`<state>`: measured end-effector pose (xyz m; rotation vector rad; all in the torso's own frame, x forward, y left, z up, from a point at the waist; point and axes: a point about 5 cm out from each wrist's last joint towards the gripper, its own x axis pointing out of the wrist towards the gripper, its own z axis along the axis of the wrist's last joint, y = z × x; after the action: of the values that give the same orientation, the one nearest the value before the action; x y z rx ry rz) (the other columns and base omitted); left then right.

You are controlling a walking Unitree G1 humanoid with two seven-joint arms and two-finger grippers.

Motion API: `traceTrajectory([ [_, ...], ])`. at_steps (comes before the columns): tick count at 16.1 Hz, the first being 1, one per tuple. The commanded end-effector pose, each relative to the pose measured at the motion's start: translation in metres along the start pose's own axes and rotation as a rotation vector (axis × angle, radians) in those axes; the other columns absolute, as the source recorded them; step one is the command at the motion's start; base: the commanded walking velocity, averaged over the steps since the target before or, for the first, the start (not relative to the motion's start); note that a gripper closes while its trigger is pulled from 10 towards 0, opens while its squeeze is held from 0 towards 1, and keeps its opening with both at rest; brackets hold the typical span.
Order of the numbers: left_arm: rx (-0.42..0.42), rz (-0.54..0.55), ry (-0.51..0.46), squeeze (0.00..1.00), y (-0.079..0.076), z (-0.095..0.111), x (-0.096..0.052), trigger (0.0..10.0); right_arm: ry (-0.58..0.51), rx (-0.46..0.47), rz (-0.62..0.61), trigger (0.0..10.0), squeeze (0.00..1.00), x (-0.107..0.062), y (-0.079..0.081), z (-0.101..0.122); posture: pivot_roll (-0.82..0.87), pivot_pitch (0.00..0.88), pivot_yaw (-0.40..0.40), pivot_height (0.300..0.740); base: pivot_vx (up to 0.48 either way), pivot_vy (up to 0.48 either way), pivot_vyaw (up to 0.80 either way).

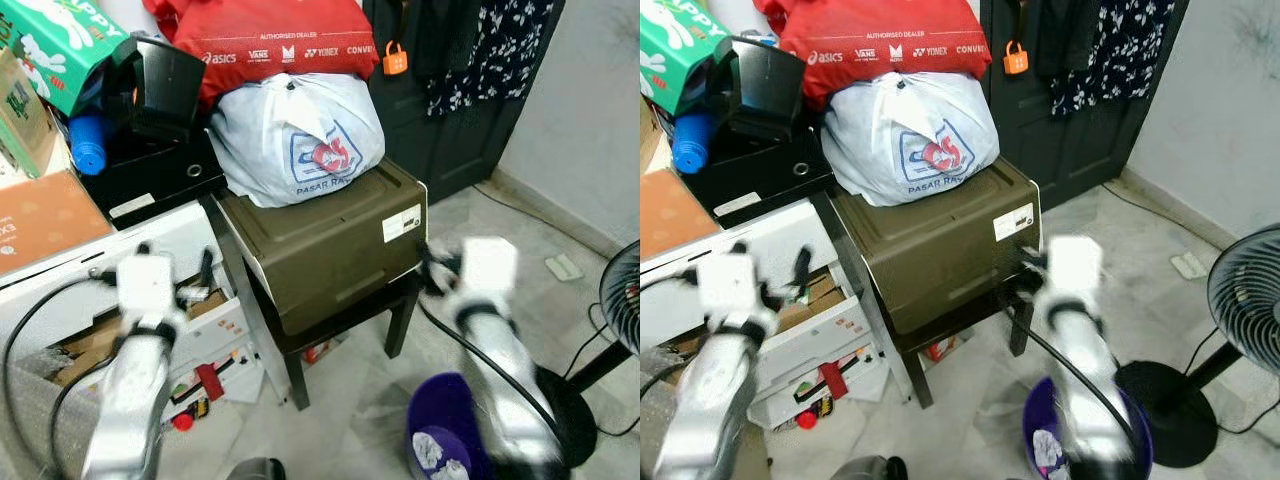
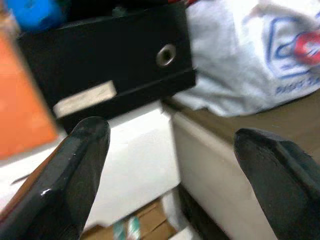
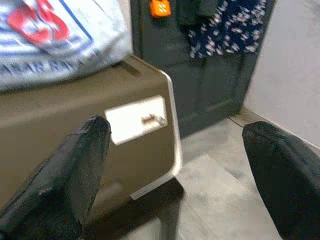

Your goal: Clean up the room

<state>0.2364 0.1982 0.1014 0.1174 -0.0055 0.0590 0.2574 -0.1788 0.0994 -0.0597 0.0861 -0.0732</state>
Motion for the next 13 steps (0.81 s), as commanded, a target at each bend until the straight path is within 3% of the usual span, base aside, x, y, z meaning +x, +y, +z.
traceTrajectory([
  [1, 0.005, 0.009, -0.019, 0.00, 0.004, 0.004, -0.001, 10.0, -0.037, 0.007, 0.017, 10.0, 0.00, -0.002, 0.002, 0.008, -0.11, 0.000, 0.037, 0.740, 0.000, 0.000, 0.00],
  [3, 0.002, 0.015, -0.018, 0.00, 0.003, 0.005, -0.001, 10.0, -0.059, 0.011, 0.046, 10.0, 0.00, -0.013, 0.004, 0.009, -0.12, 0.000, 0.032, 0.740, 0.000, 0.000, 0.00],
  [5, 0.011, -0.004, -0.059, 0.00, -0.003, 0.013, 0.012, 10.0, -0.072, -0.018, 0.057, 10.0, 0.00, -0.010, 0.009, 0.014, -0.15, 0.000, 0.042, 0.740, 0.000, 0.000, 0.00],
  [9, -0.010, -0.025, -0.081, 0.00, -0.010, 0.017, 0.023, 10.0, -0.097, -0.057, 0.107, 10.0, 0.00, 0.004, 0.020, 0.018, -0.16, 0.000, 0.047, 0.740, 0.000, 0.000, 0.80],
  [13, -0.016, -0.039, -0.071, 0.00, -0.014, 0.013, 0.022, 10.0, -0.073, 0.006, 0.124, 10.0, 0.00, 0.007, 0.026, 0.014, -0.15, 0.000, 0.058, 0.740, 0.000, 0.000, 0.80],
])
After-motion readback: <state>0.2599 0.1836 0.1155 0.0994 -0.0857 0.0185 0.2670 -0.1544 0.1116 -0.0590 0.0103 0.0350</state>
